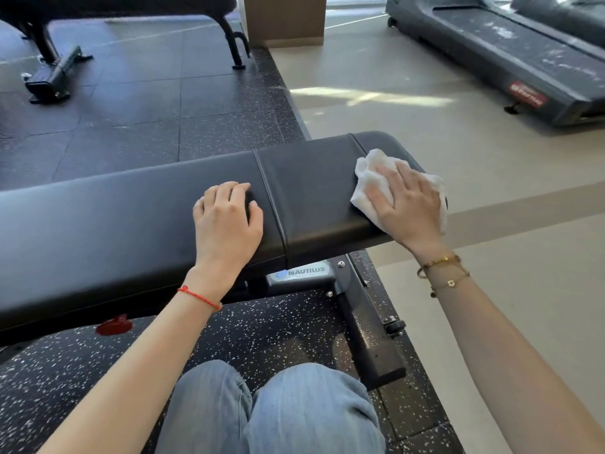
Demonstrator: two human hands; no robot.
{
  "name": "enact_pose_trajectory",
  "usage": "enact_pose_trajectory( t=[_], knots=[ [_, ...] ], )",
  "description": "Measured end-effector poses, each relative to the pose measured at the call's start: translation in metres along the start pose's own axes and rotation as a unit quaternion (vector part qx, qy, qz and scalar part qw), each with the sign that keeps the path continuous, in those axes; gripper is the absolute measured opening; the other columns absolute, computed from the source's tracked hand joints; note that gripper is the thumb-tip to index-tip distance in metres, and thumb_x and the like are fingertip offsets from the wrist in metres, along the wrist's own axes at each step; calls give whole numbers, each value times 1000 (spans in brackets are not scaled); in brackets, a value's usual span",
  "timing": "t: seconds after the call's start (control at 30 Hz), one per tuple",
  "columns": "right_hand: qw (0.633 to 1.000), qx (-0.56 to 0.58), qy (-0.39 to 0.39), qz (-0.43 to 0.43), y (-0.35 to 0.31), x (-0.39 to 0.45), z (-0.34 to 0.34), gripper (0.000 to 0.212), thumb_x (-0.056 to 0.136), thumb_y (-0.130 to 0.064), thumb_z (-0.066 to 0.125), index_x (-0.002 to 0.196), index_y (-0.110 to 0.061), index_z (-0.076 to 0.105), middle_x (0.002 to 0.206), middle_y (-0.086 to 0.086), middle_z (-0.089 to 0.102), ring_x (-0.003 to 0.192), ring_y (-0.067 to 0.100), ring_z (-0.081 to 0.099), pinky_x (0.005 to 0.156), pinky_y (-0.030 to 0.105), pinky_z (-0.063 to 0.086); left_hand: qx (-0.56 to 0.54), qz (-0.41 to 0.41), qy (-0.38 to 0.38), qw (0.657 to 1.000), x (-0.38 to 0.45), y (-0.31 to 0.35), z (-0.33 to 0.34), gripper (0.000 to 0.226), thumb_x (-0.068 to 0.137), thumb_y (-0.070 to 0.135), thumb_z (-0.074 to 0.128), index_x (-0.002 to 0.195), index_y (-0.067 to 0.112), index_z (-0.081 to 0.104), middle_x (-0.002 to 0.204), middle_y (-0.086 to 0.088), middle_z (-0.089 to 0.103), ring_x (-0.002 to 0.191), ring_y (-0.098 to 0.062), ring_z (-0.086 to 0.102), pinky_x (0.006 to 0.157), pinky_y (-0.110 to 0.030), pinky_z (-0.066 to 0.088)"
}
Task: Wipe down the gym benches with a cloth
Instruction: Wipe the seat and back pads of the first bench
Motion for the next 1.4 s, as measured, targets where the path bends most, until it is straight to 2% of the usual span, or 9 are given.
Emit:
enact_pose_trajectory(
  t=[0.1, 0.3, 0.47, 0.7, 0.93, 1.07, 1.13, 1.23, 1.4],
  knots=[
    [999, -23, -27, 3, -4, 9, 4, 73, 86, -62, 15, 146, -29, 39, 155, 2, 33, 140, 30, 31, 116, 45, 19, 4, 2, 0, 1000, 1, 2, -1, 49, 92, 35, 38, 127, 12, 63, 130, -8, 62, 126, -31, 50, 106, -47, 36],
    [999, -24, 10, -37, -10, -31, 1, 61, 94, -56, 24, 149, -32, 37, 156, 2, 32, 141, 30, 30, 118, 45, 18, -5, 11, -8, 1000, 10, 19, 7, 51, 93, 37, 37, 130, 11, 61, 133, -8, 60, 129, -30, 49, 108, -47, 35],
    [1000, 0, -23, 21, 2, 1, 4, 74, 85, -65, 14, 149, -34, 36, 156, 0, 32, 143, 25, 27, 119, 41, 13, -14, 36, -24, 999, 15, 44, 19, 53, 91, 37, 36, 131, 12, 61, 134, -7, 59, 129, -29, 48, 109, -46, 34],
    [999, -9, -43, 24, 8, 19, 9, 79, 84, -66, 6, 150, -34, 33, 159, -1, 27, 146, 24, 22, 120, 41, 10, -2, 40, -40, 998, 17, 77, 35, 61, 89, 43, 27, 131, 13, 61, 136, -8, 58, 131, -29, 46, 112, -51, 32],
    [996, 20, -59, -64, 12, 11, 4, 75, 87, -68, 14, 151, -33, 33, 160, -1, 29, 146, 25, 23, 119, 42, 12, 11, 15, -41, 999, 26, 129, 63, 53, 92, 37, 37, 135, 13, 59, 140, -9, 55, 134, -30, 44, 113, -54, 31],
    [995, 97, -16, -19, 47, -4, -6, 71, 89, -69, 24, 150, -34, 34, 161, -1, 25, 144, 27, 24, 115, 44, 22, 30, -6, -33, 999, 29, 146, 74, 54, 93, 38, 36, 136, 14, 57, 141, -8, 55, 135, -30, 43, 113, -54, 31],
    [979, 201, -38, 13, 67, -3, 1, 71, 89, -67, 32, 152, -34, 30, 162, 1, 21, 142, 29, 25, 115, 43, 24, 50, -17, -32, 998, 31, 154, 81, 53, 92, 39, 36, 135, 15, 58, 139, -7, 55, 134, -29, 44, 112, -54, 32],
    [946, 313, -75, 47, 83, 23, 10, 67, 93, -54, 52, 152, -32, 29, 155, 5, 31, 133, 27, 36, 108, 36, 30, 56, -29, -25, 998, 33, 156, 81, 51, 90, 41, 40, 131, 18, 60, 136, -4, 58, 131, -26, 47, 109, -51, 35],
    [834, 500, -217, 88, 92, 87, 46, 60, 98, -36, 57, 151, -25, 32, 130, -5, 50, 118, 10, 48, 82, 2, 33, 53, -19, -19, 998, 31, 157, 77, 46, 90, 39, 45, 130, 20, 60, 134, -1, 60, 129, -24, 49, 108, -51, 38]
  ],
)
Point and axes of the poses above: each hand's wrist, its own x-axis towards the middle knuckle, its own z-axis out of the palm, y = z × x, the point moved 9 cm from there along x, towards the middle knuckle
